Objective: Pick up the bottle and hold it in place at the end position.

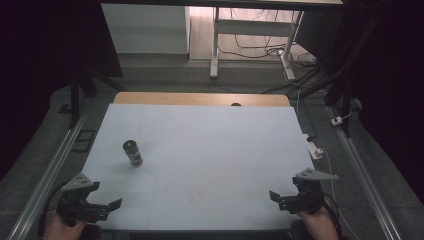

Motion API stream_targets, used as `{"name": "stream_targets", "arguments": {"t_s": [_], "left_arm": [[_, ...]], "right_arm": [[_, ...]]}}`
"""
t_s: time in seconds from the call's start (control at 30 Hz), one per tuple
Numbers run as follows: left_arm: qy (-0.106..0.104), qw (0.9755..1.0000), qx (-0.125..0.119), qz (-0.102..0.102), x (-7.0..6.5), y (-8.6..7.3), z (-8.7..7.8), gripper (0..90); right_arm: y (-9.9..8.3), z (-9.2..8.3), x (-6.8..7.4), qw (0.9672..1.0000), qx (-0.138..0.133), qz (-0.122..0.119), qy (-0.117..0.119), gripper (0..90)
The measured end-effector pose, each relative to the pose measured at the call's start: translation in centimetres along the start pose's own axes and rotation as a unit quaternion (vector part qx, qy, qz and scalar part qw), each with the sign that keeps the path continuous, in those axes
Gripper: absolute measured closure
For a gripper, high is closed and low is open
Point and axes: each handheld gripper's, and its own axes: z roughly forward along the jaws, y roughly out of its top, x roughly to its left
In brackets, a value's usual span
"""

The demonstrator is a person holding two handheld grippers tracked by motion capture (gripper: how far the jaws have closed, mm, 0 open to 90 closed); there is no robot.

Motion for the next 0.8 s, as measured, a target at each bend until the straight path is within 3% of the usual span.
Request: {"name": "stream_targets", "arguments": {"t_s": [0.2,0.37,0.8], "left_arm": [[-0.004,1.0000,-0.003,-0.002,0.06,-0.01,-0.07,0.0],[-0.011,0.9997,-0.021,-0.005,0.00,0.12,-0.28,0.0],[-0.025,0.9993,-0.027,0.010,-0.22,0.70,0.17,0.0]], "right_arm": [[0.01,0.03,0.01,1.0000,0.003,0.001,0.002,0.0],[0.02,0.07,-0.03,1.0000,0.004,0.000,0.004,0.0],[0.03,0.14,0.05,0.9999,0.008,-0.006,0.007,0.0]]}}
